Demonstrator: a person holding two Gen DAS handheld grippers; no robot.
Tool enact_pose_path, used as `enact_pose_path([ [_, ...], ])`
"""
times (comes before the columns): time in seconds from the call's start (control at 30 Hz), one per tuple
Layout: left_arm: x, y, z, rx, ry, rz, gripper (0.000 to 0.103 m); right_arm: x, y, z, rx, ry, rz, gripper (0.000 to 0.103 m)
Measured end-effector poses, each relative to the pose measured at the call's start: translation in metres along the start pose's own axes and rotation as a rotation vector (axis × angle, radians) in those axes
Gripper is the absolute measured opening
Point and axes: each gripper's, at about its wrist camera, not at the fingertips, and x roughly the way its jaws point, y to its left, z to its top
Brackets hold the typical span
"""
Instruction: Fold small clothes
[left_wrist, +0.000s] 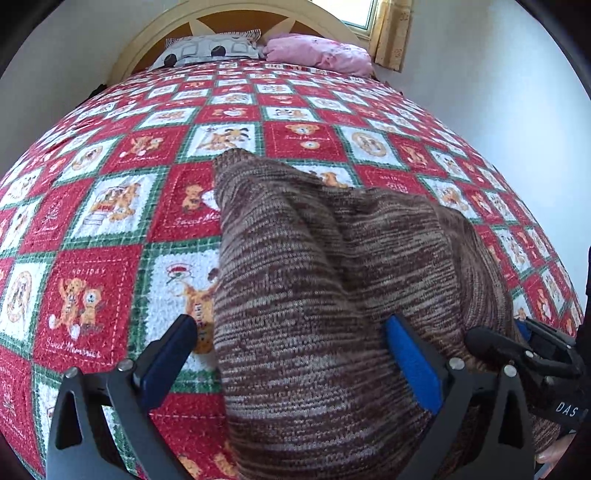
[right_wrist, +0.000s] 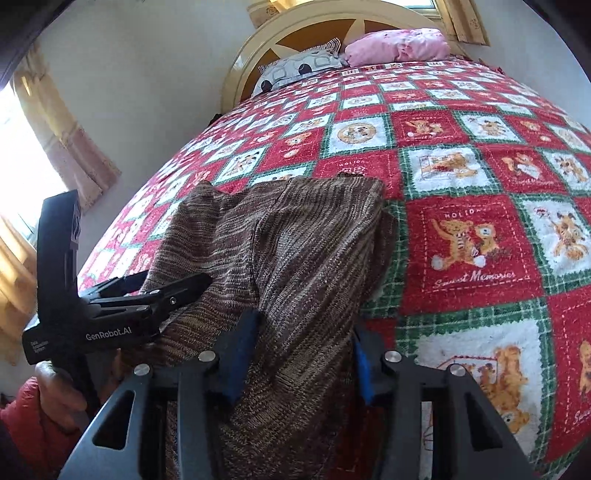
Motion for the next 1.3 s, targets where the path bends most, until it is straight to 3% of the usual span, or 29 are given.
enact_pose_path([
  [0.27,-0.003,-0.009,-0.001,0.047,-0.028,-0.041,0.084,0.004,-0.005,0.001,0.033,0.001,0.031,0.051],
  [0.37,-0.008,-0.014,-0.001,0.068,-0.048,-0.025,0.069,0.005,-0.003,0.002,0.031,0.005,0.017,0.048],
  [0.43,-0.013,-0.017,-0.001,0.083,-0.067,0.006,0.047,0.005,0.005,0.003,0.002,0.008,-0.018,0.038],
  [0.53,-0.024,-0.016,0.002,0.076,-0.069,0.034,0.03,-0.001,0.018,0.003,-0.006,-0.014,-0.045,0.029],
  [0.7,-0.058,-0.003,0.003,0.05,-0.109,0.022,0.027,-0.027,0.065,-0.002,-0.111,-0.116,-0.102,0.026],
  [0.83,-0.09,0.017,-0.001,0.037,-0.153,0.065,0.027,-0.045,0.11,-0.001,-0.18,-0.171,-0.074,0.026],
  [1.07,-0.154,0.101,-0.012,-0.043,-0.194,0.207,0.027,-0.042,0.195,0.007,-0.214,-0.193,0.101,0.026],
  [1.3,-0.188,0.191,-0.012,-0.092,-0.199,0.418,0.027,0.022,0.284,0.012,-0.17,-0.161,0.339,0.026],
])
